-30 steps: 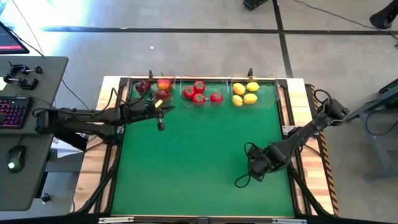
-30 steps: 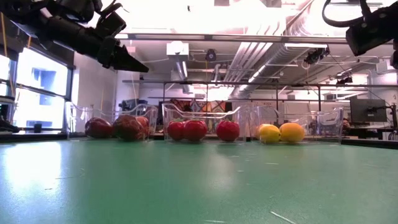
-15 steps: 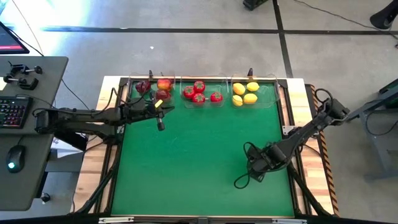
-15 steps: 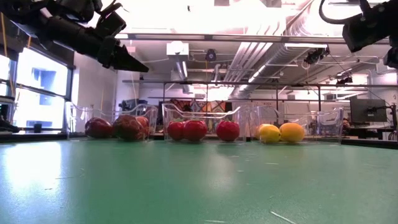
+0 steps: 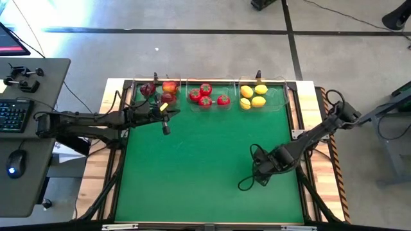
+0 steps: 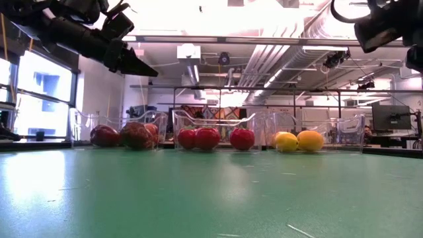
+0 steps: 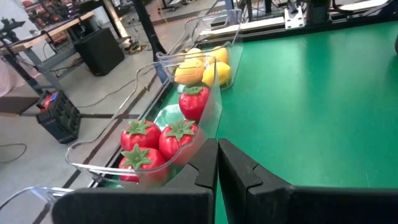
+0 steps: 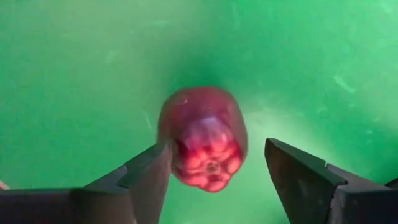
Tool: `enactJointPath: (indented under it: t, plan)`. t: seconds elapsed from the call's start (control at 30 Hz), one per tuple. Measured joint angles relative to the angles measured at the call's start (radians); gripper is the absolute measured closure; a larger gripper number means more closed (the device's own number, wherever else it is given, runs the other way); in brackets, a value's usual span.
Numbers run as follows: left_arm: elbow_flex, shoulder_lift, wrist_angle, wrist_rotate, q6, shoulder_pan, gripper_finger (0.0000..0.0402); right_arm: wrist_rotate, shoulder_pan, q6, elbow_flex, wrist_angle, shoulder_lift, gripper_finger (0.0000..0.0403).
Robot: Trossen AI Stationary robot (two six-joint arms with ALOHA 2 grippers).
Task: Sort produce into baskets
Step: Put the apple into the left transparent bin
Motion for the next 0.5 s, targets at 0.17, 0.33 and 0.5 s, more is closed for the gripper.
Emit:
enactJointPath:
  t: [0.17,0.33,0.5]
  plan:
    - [0.000,0.000,0.000,0.000,-0.001,0.000,0.0402,-0.047,-0.016,0.004,-0.020,0.041,-0.001,0.0121]
    - [0.000,0.000,0.000,0.000,-0.001,0.000,0.0402,-0.060,-0.016,-0.003,-0.027,0.040,0.002,0.0110]
    - [0.000,0.000,0.000,0.000,-0.001,0.000,0.0402,-0.060,-0.016,-0.037,-0.027,0.045,0.002,0.0109]
